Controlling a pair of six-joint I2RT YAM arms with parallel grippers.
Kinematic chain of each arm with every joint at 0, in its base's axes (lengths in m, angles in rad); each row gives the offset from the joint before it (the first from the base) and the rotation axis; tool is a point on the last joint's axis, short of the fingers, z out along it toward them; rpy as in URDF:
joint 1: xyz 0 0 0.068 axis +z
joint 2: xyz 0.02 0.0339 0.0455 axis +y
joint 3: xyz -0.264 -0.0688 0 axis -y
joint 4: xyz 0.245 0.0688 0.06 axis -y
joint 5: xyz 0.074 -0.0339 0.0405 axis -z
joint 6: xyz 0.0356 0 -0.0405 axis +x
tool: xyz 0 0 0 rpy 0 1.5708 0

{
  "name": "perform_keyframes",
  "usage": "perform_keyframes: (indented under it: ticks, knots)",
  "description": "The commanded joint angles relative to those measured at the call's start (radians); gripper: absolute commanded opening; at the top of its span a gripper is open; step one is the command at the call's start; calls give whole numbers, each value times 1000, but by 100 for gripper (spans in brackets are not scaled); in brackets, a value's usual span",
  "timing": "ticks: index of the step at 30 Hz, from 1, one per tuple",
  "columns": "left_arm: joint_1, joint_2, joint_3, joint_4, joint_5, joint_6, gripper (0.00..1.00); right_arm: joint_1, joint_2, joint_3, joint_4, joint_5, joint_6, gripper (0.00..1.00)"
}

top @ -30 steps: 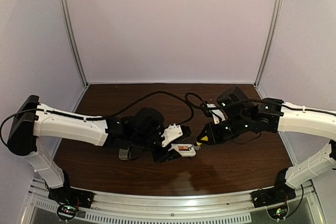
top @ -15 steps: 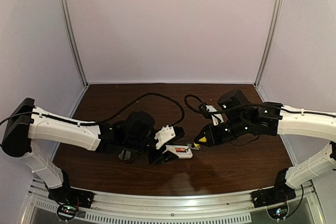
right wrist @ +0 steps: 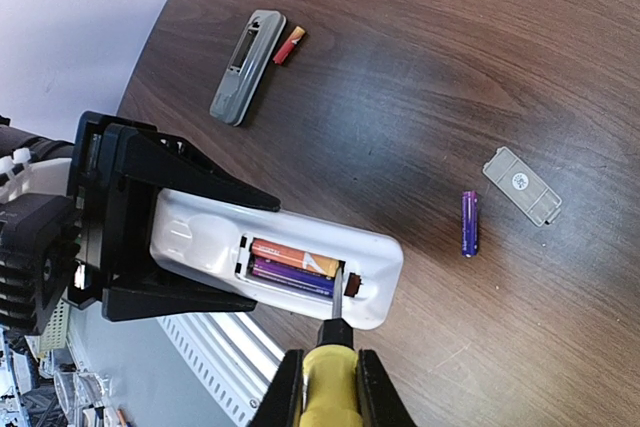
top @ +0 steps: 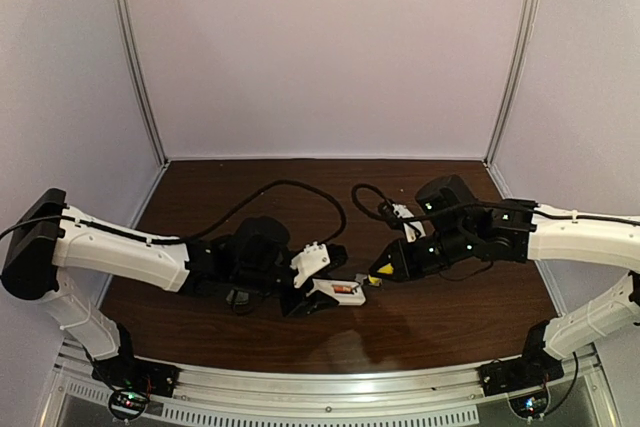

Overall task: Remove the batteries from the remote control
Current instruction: Remove the battery from the remote control without the battery cover.

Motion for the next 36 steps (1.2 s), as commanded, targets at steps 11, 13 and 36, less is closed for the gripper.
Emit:
perform_keyframes:
  ticks: [11,13,36]
  knots:
    - [1,81,-30,160,25,-2,0,19,-34,1,264,-195,6,0]
    - [0,105,-29,172,29,-3,0,17,-25,-3,267,-189,1,0]
    - [19,296,29,147,66,43,0,-18,89,-87,401,-237,-11,0]
